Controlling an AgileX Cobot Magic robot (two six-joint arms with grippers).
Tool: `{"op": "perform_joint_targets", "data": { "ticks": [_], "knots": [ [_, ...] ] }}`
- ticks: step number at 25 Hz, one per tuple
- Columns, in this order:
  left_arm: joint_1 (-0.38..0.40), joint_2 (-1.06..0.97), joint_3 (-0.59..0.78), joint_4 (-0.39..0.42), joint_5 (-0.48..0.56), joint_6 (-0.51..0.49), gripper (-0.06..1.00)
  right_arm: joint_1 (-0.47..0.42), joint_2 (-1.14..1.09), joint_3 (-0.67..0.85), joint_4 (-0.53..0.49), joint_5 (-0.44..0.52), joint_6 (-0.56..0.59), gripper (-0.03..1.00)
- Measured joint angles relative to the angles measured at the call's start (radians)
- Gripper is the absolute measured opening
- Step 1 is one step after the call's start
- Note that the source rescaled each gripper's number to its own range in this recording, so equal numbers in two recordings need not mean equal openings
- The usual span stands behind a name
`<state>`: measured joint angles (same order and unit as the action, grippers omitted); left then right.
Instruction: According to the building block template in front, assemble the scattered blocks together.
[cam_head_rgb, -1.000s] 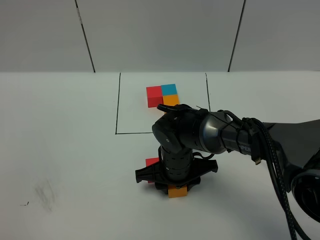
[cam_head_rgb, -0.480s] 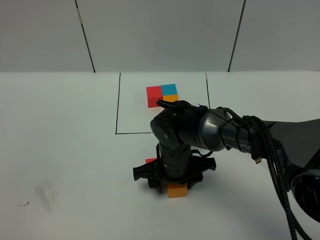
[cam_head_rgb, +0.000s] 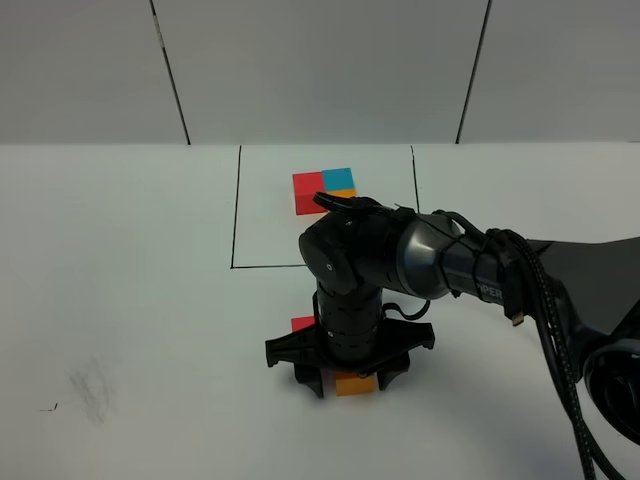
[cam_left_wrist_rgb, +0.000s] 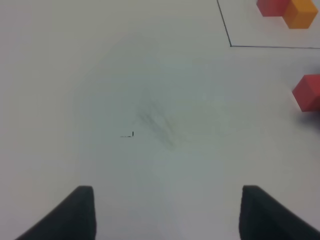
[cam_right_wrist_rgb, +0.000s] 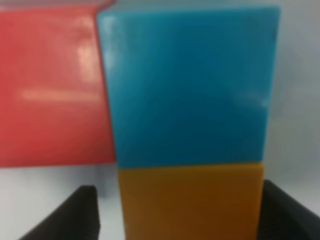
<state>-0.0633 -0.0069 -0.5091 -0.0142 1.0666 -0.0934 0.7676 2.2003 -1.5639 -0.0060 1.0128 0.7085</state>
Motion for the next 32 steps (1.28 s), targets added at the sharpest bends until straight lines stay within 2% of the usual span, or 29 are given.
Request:
{"op": "perform_joint_targets", "data": {
  "ticks": [17,20,26,32],
  "knots": [
    [0.000,0.000,0.000,0.000,0.000,0.000,0.96,0.003,-0.159,-0.011,0.006,0.005,-0.004,0.36],
    [0.000,0.000,0.000,0.000,0.000,0.000,0.96,0.003,-0.203,-0.013,-0.045,0.021,-0.038,0.36],
    [0.000,0.000,0.000,0.000,0.000,0.000,0.96,0.003,-0.233,-0.017,-0.232,0.187,-0.081,0.36],
    [0.000,0.000,0.000,0.000,0.000,0.000,0.96,0.003,-0.243,-0.017,-0.244,0.195,-0.095,0.36]
  ]
}}
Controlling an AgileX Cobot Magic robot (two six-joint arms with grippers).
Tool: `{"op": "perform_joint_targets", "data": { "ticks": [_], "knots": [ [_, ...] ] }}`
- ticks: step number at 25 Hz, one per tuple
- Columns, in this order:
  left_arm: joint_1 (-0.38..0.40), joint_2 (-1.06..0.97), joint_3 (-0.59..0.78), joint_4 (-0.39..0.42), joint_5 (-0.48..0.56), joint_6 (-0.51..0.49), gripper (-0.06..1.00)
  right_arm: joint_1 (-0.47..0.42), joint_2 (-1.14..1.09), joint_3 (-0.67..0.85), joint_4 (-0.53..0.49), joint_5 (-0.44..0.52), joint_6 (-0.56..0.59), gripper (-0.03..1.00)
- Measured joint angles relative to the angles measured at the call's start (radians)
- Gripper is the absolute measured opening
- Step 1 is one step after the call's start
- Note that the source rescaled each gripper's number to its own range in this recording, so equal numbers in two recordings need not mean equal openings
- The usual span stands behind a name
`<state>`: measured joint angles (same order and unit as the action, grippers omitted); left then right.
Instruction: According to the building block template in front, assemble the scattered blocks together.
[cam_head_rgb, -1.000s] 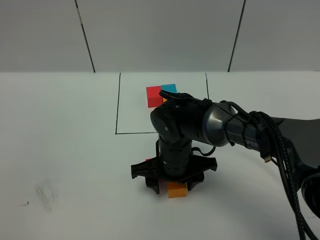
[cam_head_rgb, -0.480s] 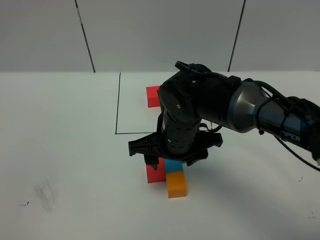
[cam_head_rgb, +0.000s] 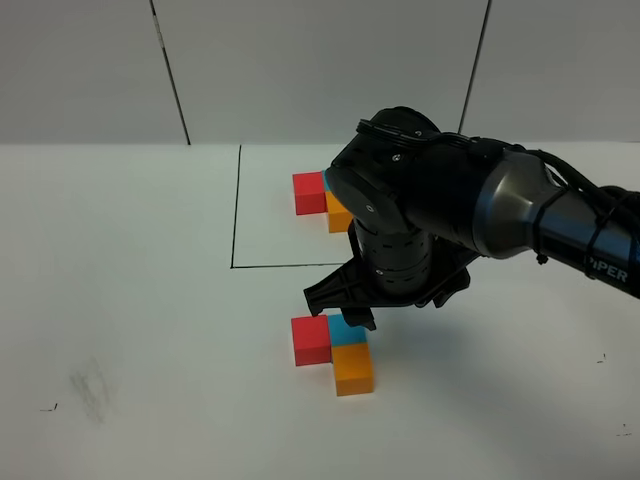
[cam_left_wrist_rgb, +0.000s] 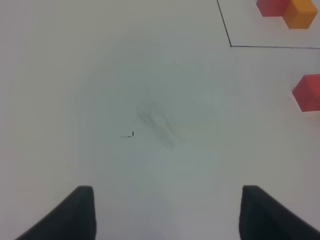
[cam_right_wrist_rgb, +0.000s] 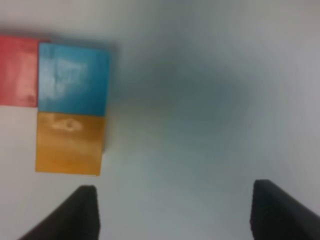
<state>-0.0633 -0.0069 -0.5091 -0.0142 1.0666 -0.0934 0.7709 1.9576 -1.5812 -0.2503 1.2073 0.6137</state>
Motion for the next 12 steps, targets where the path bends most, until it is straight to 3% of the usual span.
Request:
{"op": "perform_joint_targets", "data": {
  "ticks": [12],
  "knots": [
    [0.000,0.000,0.000,0.000,0.000,0.000,0.96,-0.042,-0.194,0.000,0.076,0.004,-0.030,0.40]
  ]
}}
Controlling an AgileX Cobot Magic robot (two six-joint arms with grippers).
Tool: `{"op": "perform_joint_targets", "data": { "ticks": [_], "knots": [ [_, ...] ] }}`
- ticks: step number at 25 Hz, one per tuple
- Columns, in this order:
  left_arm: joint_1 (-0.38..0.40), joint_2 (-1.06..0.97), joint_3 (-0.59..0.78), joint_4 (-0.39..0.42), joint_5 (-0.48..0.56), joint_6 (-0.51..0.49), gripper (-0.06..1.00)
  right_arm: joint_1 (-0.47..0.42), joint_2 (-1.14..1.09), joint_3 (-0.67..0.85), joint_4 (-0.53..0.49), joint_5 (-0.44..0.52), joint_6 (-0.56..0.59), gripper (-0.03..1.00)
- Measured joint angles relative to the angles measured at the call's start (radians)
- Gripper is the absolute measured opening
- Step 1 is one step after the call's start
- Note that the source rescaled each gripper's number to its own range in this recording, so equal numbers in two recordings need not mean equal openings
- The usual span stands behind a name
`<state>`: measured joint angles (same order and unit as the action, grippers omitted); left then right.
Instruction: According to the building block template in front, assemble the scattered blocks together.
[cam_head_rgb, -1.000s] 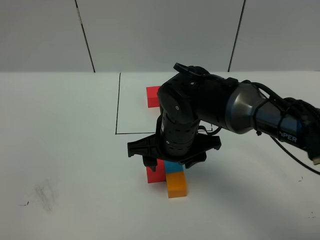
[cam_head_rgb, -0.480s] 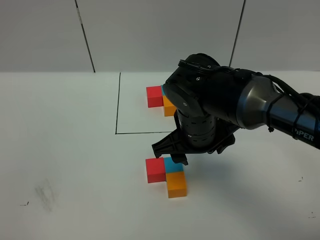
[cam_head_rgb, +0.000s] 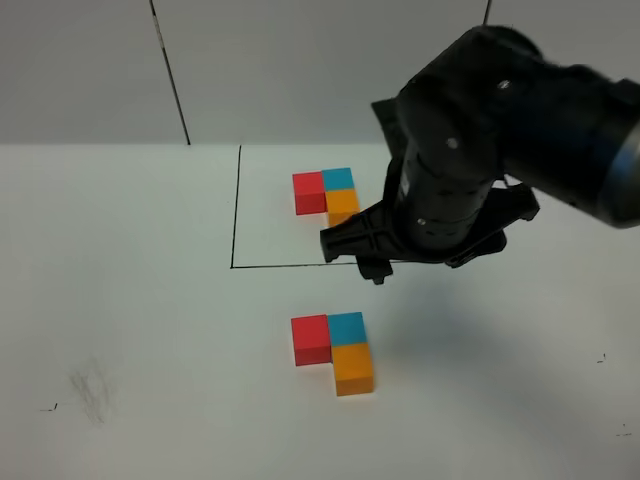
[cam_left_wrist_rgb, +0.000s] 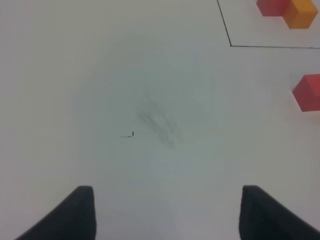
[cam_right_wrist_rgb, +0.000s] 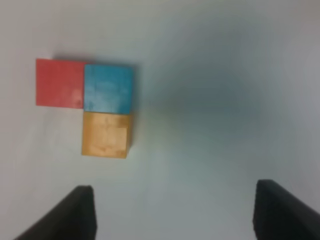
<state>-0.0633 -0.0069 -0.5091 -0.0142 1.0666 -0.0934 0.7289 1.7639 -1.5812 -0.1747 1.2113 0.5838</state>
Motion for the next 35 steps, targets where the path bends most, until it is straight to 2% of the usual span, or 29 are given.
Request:
{"op": "perform_joint_targets", "data": {
  "ticks": [3,8,10,12,18,22,27,31,35],
  "knots": [
    [0.000,0.000,0.000,0.000,0.000,0.000,0.96,-0.012,-0.067,0.000,0.006,0.002,-0.052,0.49],
    [0.000,0.000,0.000,0.000,0.000,0.000,0.96,-0.050,-0.146,0.000,-0.024,0.003,-0.116,0.81],
    [0.000,0.000,0.000,0.000,0.000,0.000,0.96,-0.083,-0.176,0.000,-0.043,0.003,-0.153,0.91],
    [0.000,0.000,0.000,0.000,0.000,0.000,0.96,-0.119,-0.206,0.000,-0.049,0.003,-0.199,0.97],
    [0.000,0.000,0.000,0.000,0.000,0.000,0.96,-0.287,-0.303,0.000,-0.048,0.005,-0.384,1.00],
    [0.000,0.000,0.000,0.000,0.000,0.000,0.96,-0.397,-0.342,0.001,-0.011,0.006,-0.498,1.00],
    [0.000,0.000,0.000,0.000,0.000,0.000,0.96,-0.494,-0.382,0.001,0.010,0.009,-0.619,1.00],
    [0.000,0.000,0.000,0.000,0.000,0.000,0.96,-0.572,-0.432,0.001,-0.020,0.009,-0.645,0.96],
    [0.000,0.000,0.000,0.000,0.000,0.000,0.96,-0.637,-0.504,0.002,-0.034,0.010,-0.645,0.87]
  ]
}}
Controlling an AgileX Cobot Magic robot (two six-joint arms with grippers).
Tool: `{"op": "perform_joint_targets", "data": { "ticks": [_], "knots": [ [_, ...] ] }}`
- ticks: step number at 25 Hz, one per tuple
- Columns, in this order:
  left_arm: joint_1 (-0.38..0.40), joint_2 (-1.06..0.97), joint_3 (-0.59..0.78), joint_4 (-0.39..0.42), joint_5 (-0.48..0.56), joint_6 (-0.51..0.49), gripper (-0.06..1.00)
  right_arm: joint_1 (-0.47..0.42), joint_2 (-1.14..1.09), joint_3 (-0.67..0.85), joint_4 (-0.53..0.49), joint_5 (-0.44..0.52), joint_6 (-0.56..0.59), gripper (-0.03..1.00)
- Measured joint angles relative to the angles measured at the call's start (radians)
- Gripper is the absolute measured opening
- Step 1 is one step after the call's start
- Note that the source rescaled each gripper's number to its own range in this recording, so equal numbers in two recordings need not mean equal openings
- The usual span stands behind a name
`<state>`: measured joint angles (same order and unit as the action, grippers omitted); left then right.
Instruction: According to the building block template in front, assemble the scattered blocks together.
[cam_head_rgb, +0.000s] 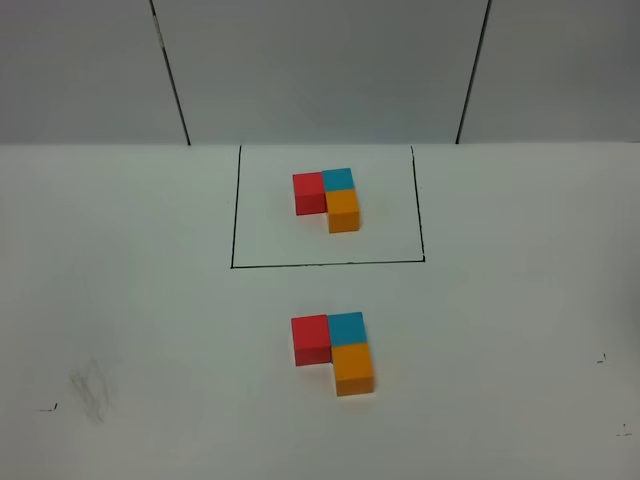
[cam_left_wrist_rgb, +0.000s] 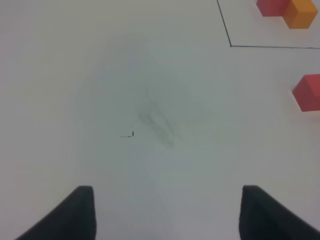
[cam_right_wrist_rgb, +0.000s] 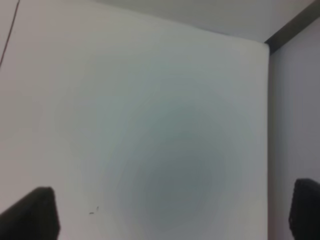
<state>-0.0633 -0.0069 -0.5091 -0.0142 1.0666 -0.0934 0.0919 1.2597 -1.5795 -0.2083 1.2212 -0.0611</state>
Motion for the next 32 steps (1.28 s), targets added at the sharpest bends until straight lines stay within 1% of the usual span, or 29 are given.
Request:
{"op": "perform_joint_targets", "data": {
  "ticks": [4,6,11,15,18,21,24,26,29,32],
  "knots": [
    [0.000,0.000,0.000,0.000,0.000,0.000,0.96,-0.018,-0.090,0.000,-0.001,0.000,0.000,0.77],
    [0.000,0.000,0.000,0.000,0.000,0.000,0.96,-0.018,-0.137,0.000,-0.001,0.000,0.002,0.74],
    [0.000,0.000,0.000,0.000,0.000,0.000,0.96,-0.018,-0.269,0.032,-0.002,0.000,0.010,0.72],
    [0.000,0.000,0.000,0.000,0.000,0.000,0.96,-0.018,-0.394,0.182,-0.009,0.000,0.011,0.72],
    [0.000,0.000,0.000,0.000,0.000,0.000,0.96,-0.021,-0.500,0.321,-0.010,0.002,0.040,0.72],
    [0.000,0.000,0.000,0.000,0.000,0.000,0.96,-0.036,-0.593,0.448,-0.011,0.004,0.070,0.78],
    [0.000,0.000,0.000,0.000,0.000,0.000,0.96,-0.043,-0.679,0.533,-0.010,0.006,0.110,0.87],
    [0.000,0.000,0.000,0.000,0.000,0.000,0.96,-0.047,-0.725,0.573,0.009,0.006,0.136,0.92],
    [0.000,0.000,0.000,0.000,0.000,0.000,0.96,-0.070,-0.779,0.620,0.049,0.007,0.161,0.95],
    [0.000,0.000,0.000,0.000,0.000,0.000,0.96,-0.128,-0.808,0.647,0.062,0.008,0.164,0.96]
  ]
}}
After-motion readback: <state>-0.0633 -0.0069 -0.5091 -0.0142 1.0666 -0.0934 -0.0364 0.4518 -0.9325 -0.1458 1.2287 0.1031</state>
